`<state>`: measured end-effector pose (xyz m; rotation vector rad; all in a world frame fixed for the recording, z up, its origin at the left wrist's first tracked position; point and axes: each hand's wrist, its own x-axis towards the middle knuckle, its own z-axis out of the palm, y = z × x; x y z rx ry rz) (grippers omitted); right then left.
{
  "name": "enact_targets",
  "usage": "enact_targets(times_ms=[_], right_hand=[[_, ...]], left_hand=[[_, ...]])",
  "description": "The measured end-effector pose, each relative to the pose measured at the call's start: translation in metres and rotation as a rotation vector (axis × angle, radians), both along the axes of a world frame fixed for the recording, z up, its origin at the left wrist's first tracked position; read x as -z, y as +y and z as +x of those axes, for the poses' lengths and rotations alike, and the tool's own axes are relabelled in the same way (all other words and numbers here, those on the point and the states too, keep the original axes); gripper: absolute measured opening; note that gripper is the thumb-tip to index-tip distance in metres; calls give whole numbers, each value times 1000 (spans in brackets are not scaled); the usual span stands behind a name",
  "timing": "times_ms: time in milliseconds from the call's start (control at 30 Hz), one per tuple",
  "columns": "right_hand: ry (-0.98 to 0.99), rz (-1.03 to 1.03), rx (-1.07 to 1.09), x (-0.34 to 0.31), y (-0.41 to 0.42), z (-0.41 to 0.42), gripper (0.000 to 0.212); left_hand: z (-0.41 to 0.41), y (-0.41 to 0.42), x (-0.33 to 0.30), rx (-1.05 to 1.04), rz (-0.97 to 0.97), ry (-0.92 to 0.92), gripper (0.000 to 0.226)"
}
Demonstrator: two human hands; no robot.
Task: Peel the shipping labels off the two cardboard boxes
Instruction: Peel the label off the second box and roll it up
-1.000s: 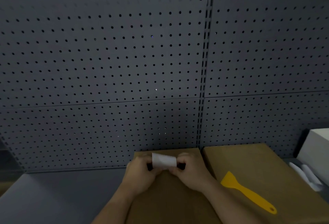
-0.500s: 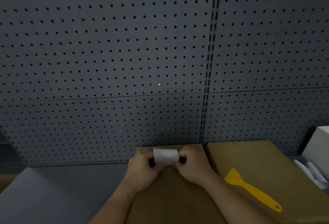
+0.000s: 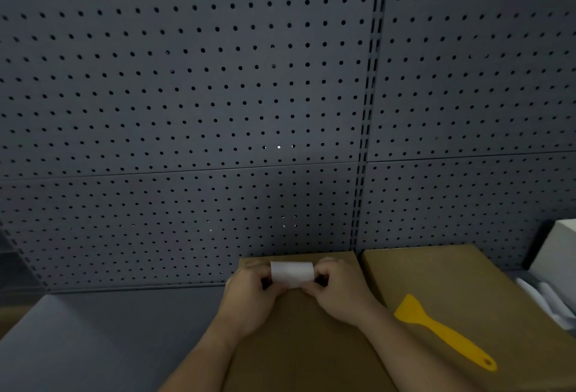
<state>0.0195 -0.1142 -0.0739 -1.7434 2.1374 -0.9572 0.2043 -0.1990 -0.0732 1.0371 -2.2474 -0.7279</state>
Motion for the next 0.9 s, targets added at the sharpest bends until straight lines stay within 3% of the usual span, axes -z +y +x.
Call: enact_targets(times_ms=[267, 500, 900], right_hand=[[-3, -14, -2, 3, 0, -1, 30], [-15, -8, 11, 4, -1, -2, 16], [-41, -18, 16, 3, -2, -2, 22]], left_hand=[[0, -3, 3, -3, 21, 8, 16], [0, -2, 2, -6, 22, 17, 16], [-1, 0, -1, 1, 22, 32, 20]])
